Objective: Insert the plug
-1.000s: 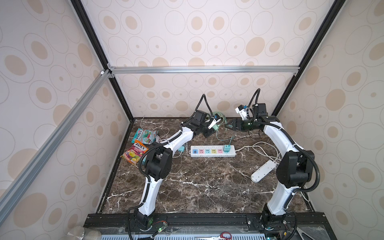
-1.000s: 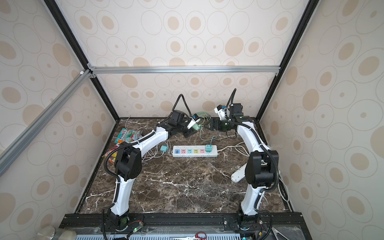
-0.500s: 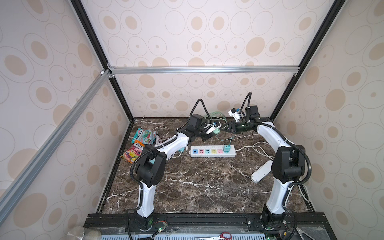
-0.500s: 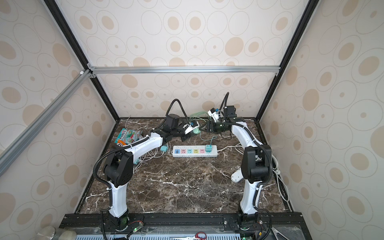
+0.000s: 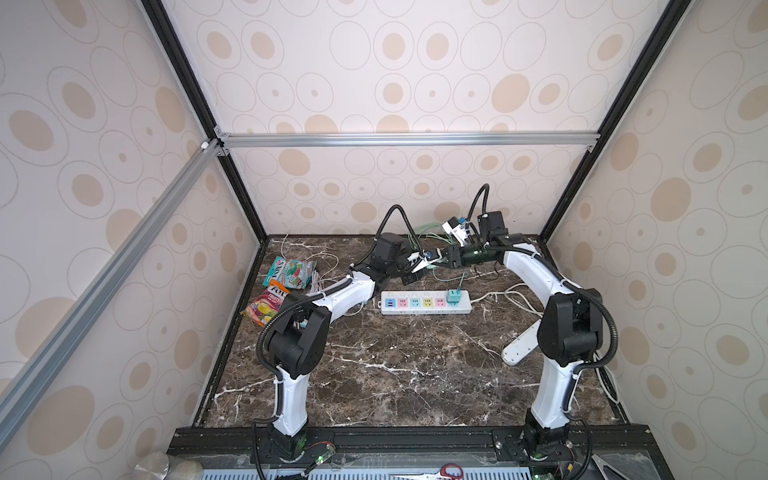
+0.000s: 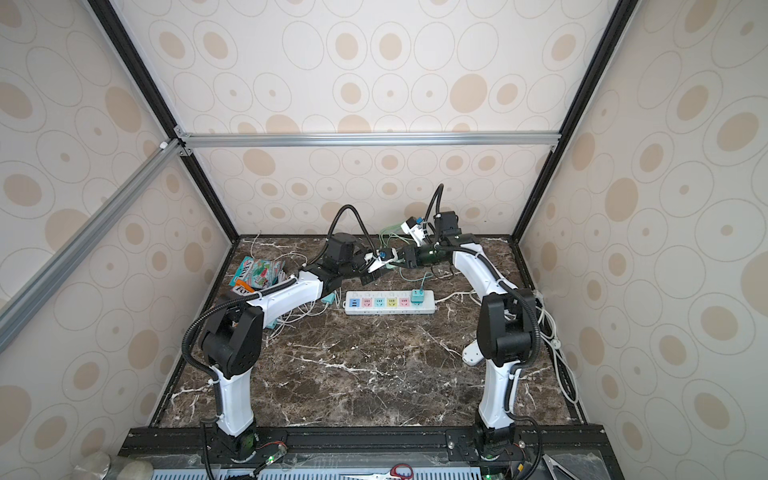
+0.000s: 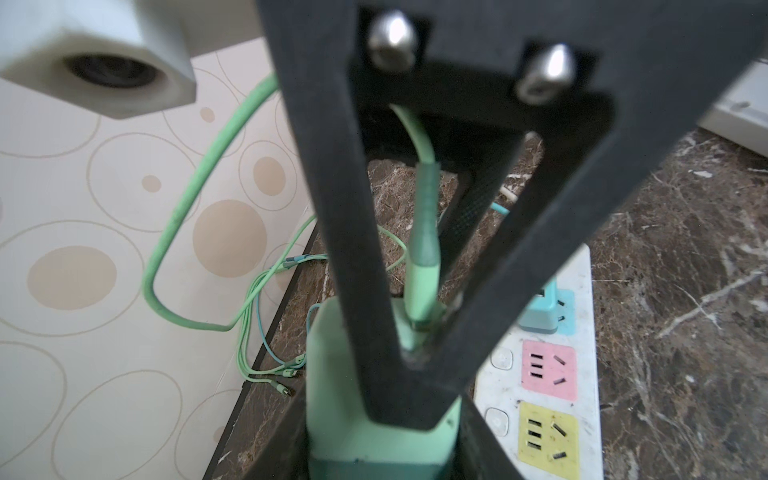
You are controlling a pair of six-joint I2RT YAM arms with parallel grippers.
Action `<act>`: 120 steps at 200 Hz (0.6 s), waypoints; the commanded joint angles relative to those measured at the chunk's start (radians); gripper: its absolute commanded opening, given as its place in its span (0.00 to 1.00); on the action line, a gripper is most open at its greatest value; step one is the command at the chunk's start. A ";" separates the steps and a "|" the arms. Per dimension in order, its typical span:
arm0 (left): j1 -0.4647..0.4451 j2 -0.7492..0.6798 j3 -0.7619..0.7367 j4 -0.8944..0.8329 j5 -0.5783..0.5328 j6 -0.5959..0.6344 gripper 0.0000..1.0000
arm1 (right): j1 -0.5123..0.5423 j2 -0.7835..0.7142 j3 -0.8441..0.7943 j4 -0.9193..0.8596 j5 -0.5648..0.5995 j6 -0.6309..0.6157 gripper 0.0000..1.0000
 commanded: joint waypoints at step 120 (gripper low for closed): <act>0.002 -0.080 -0.068 0.135 -0.144 -0.125 0.44 | 0.011 0.031 0.080 -0.083 0.093 -0.207 0.00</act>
